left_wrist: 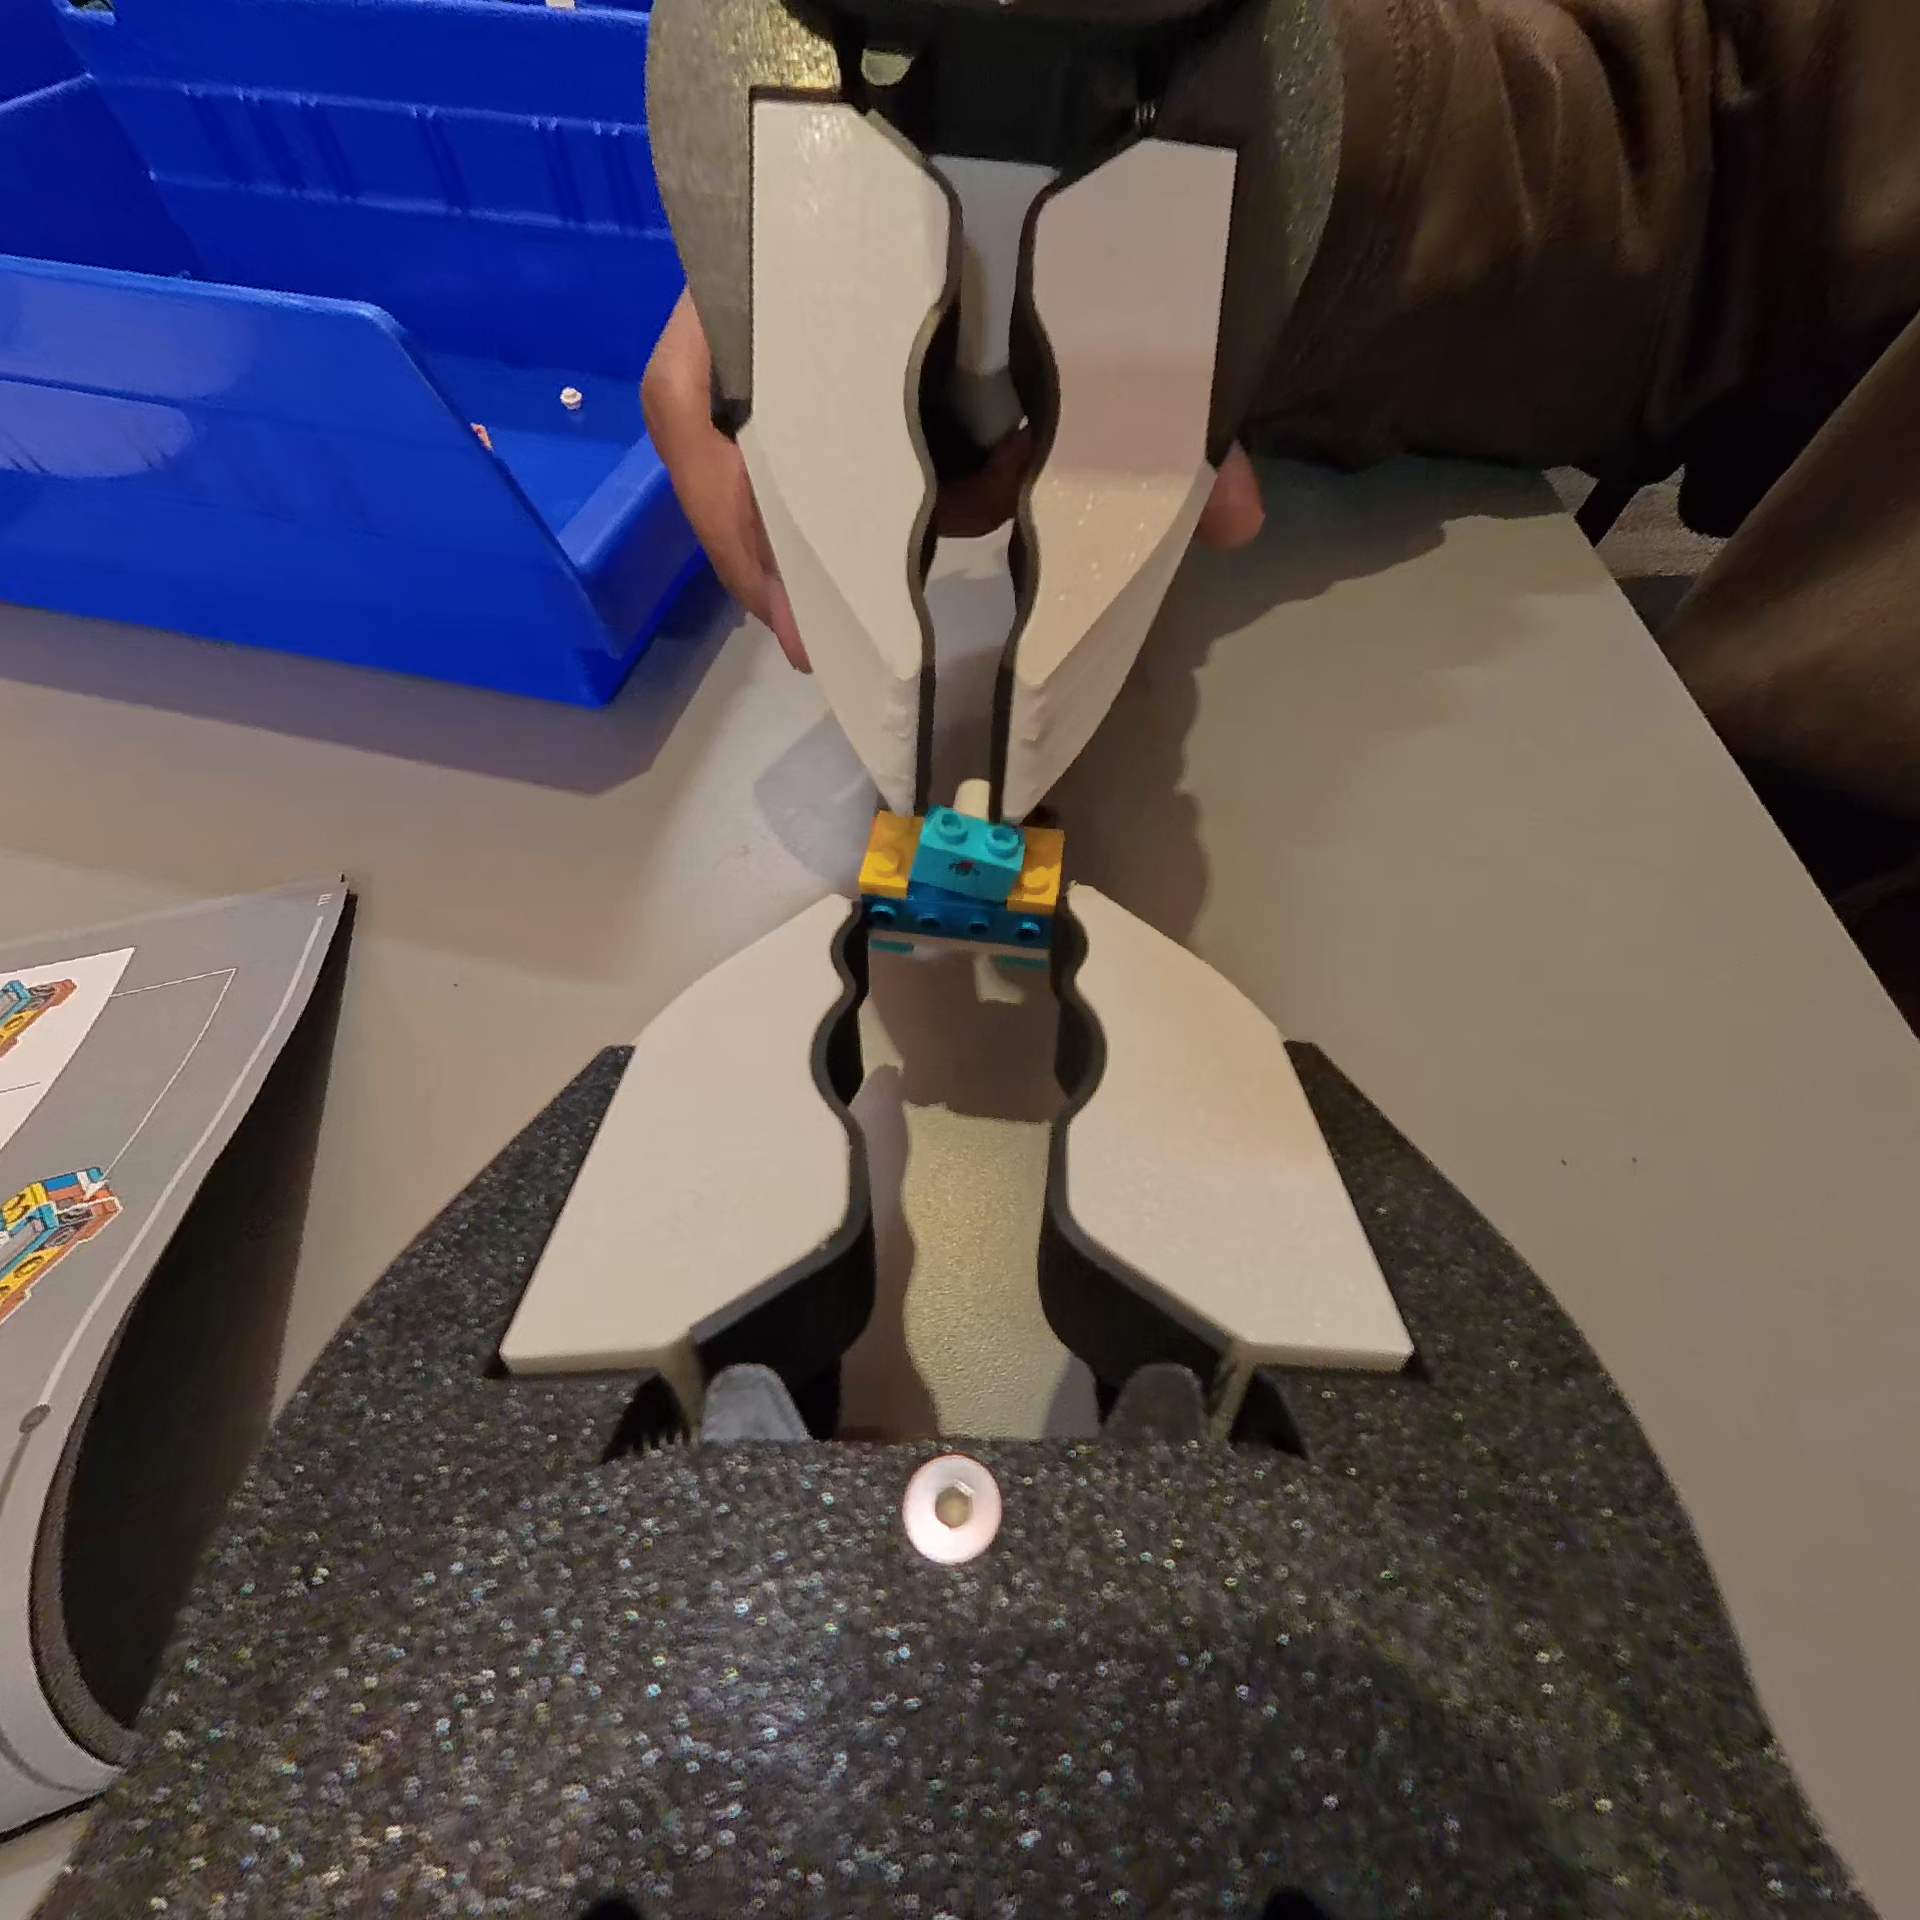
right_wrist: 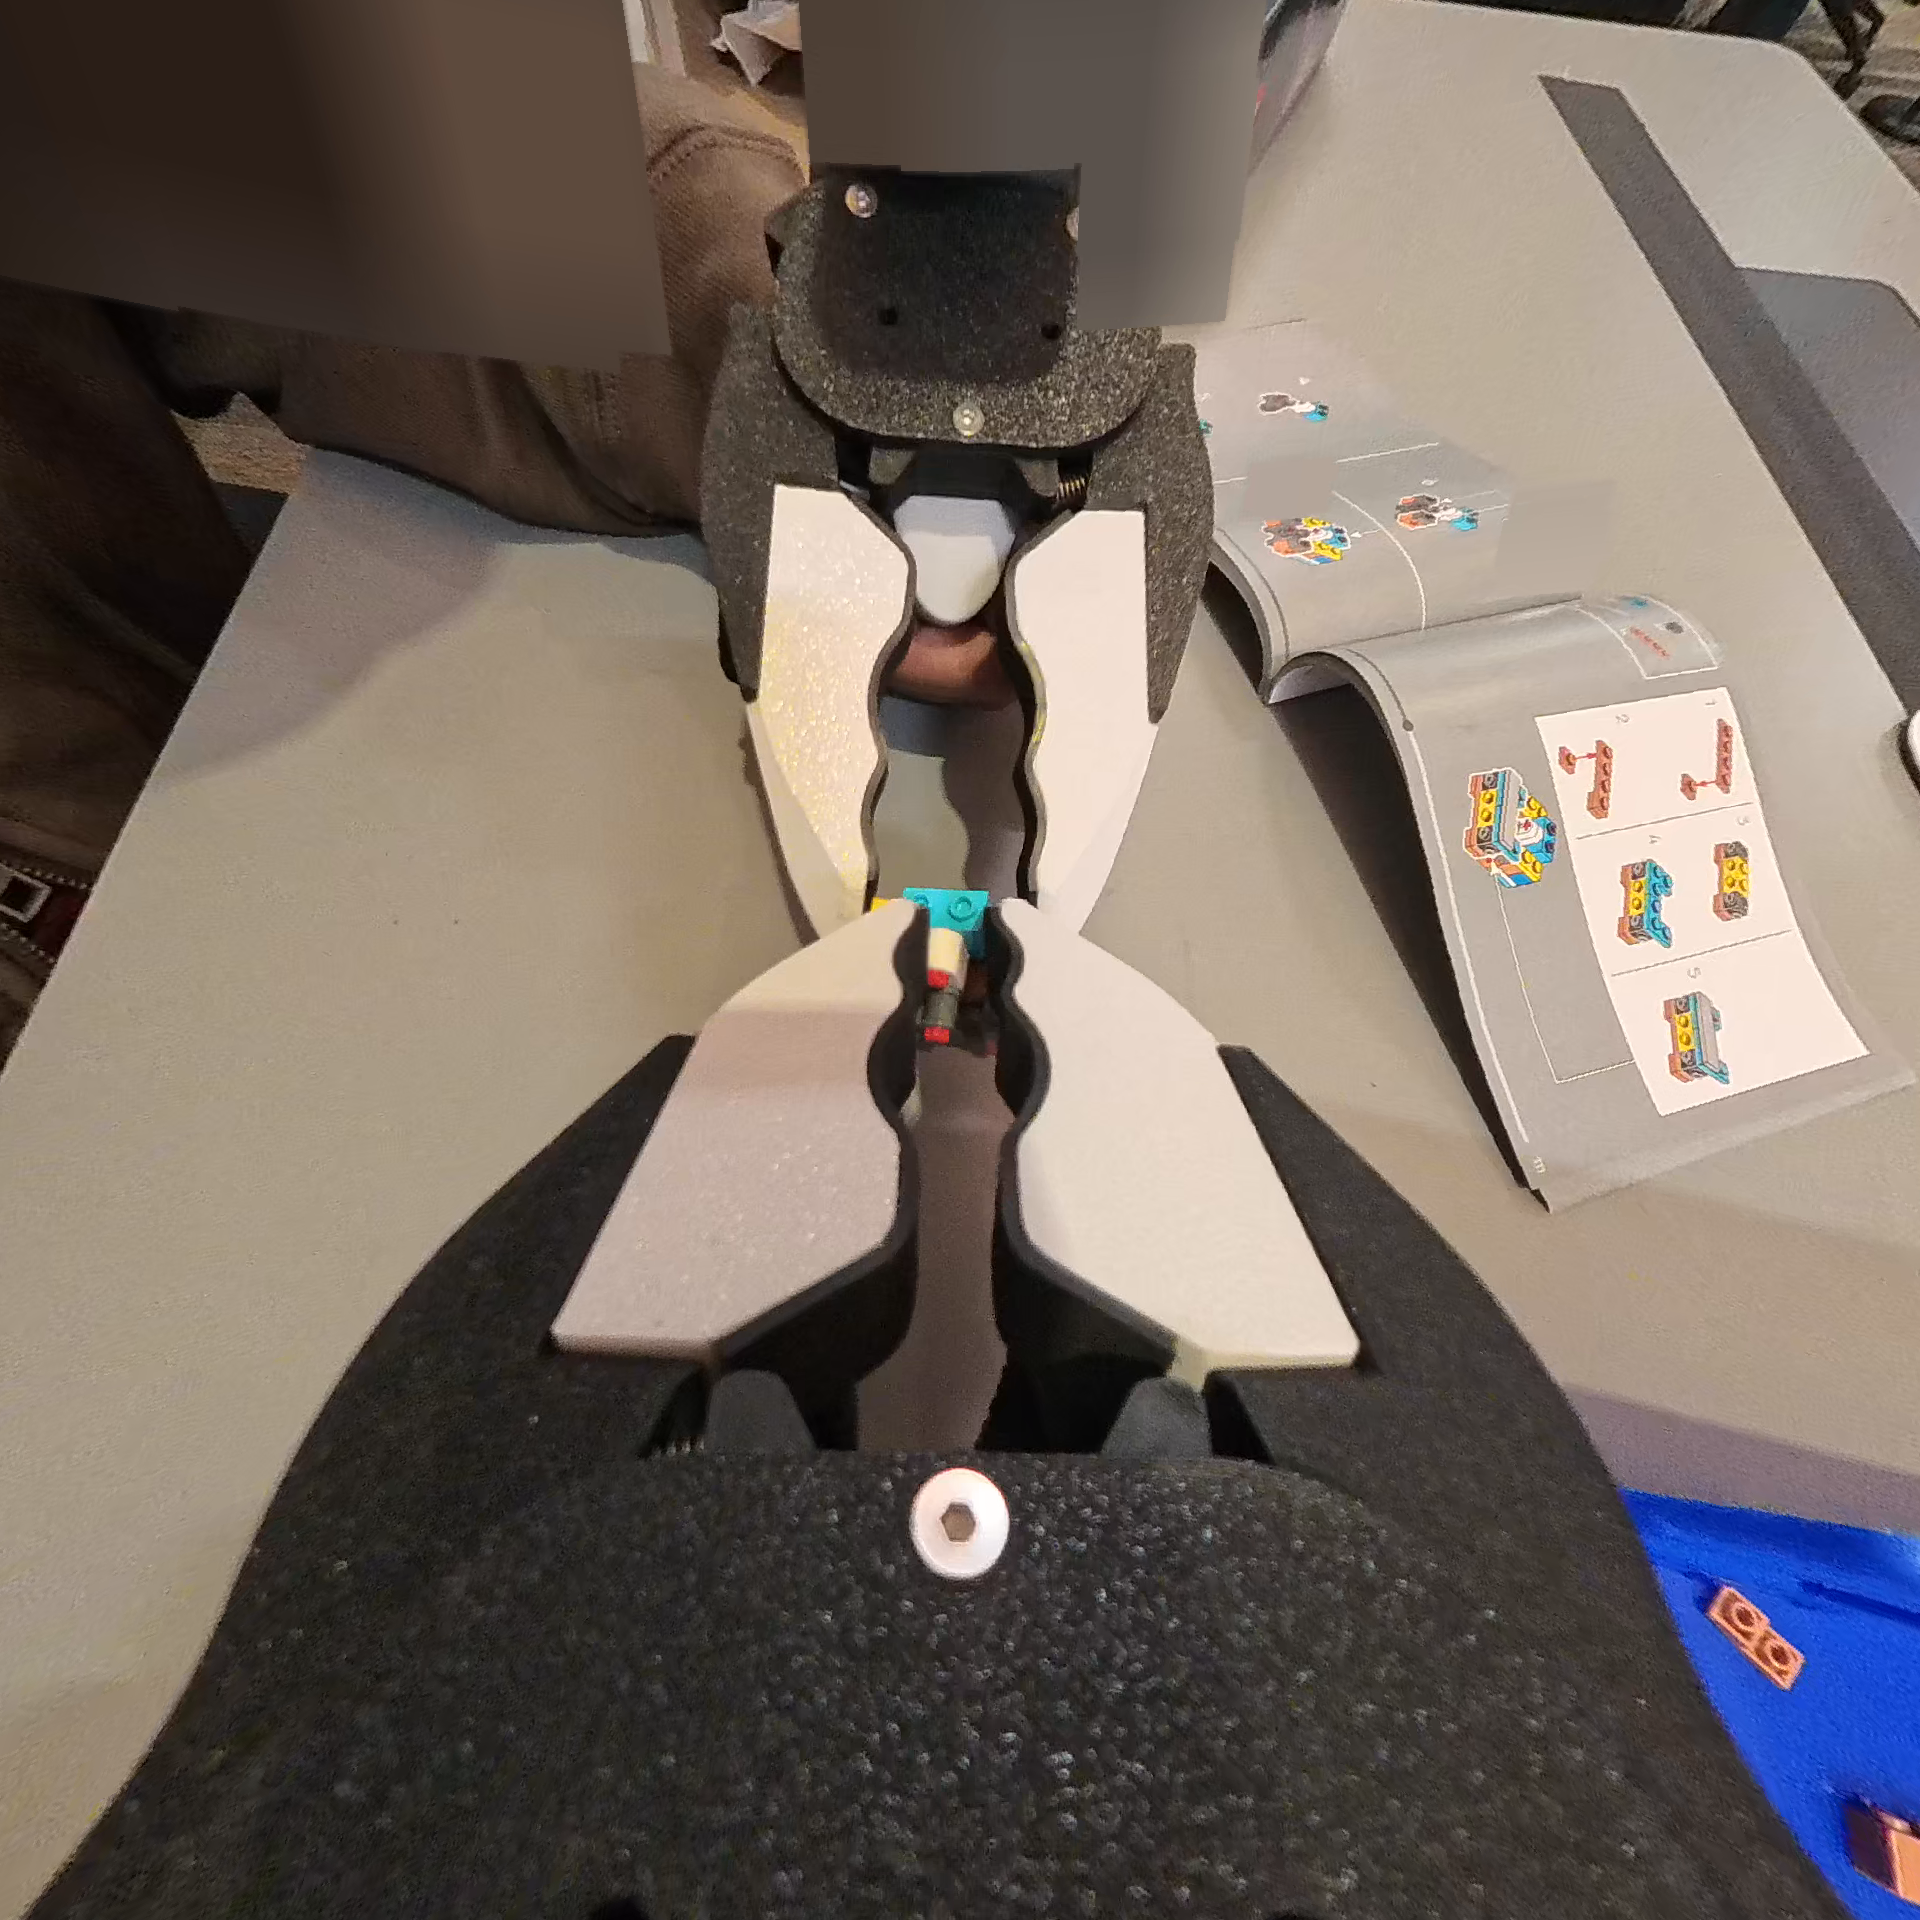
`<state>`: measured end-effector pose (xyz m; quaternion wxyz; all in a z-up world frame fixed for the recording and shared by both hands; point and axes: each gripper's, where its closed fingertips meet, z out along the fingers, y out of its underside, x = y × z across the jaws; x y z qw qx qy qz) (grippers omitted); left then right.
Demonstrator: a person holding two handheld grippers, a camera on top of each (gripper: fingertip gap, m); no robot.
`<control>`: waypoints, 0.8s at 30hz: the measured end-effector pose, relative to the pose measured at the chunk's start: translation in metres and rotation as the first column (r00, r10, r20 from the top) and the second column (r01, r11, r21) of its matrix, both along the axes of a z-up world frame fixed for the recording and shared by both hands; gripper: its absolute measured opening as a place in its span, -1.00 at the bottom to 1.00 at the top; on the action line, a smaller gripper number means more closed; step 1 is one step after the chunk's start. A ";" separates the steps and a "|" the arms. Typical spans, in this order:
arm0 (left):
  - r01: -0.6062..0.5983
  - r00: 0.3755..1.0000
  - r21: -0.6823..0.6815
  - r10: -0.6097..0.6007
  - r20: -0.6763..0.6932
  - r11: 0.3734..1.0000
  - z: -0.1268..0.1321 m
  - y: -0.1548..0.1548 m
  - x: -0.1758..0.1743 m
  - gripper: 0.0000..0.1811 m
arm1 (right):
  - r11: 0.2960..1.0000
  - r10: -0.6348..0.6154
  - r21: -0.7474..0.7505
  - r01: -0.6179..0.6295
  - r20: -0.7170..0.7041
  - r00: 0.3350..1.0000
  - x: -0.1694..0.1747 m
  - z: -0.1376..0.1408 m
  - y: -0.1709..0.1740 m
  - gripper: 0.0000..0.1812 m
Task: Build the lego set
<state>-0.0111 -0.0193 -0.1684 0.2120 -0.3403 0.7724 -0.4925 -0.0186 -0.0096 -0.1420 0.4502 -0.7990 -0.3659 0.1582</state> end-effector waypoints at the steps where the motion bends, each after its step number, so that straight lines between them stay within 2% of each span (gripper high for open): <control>1: 0.001 1.000 0.004 -0.001 -0.001 1.000 -0.001 0.000 0.000 -0.63 | 1.000 -0.001 -0.003 0.001 0.000 1.000 0.000 -0.001 0.000 -0.90; 19: 0.016 1.000 0.084 -0.017 0.011 0.996 -0.003 -0.002 -0.002 -0.63 | 0.998 0.015 -0.055 -0.016 -0.022 1.000 -0.001 -0.005 -0.003 -0.92; 21: 0.028 1.000 0.090 -0.029 0.010 0.996 -0.004 -0.004 -0.004 -0.63 | 0.998 0.004 -0.062 -0.006 -0.024 1.000 0.001 -0.006 -0.002 -1.00; 24: 0.015 1.000 0.083 -0.014 -0.016 0.996 -0.006 -0.003 -0.003 -0.63 | 0.998 -0.006 -0.067 0.005 -0.015 1.000 0.003 -0.009 -0.001 -1.00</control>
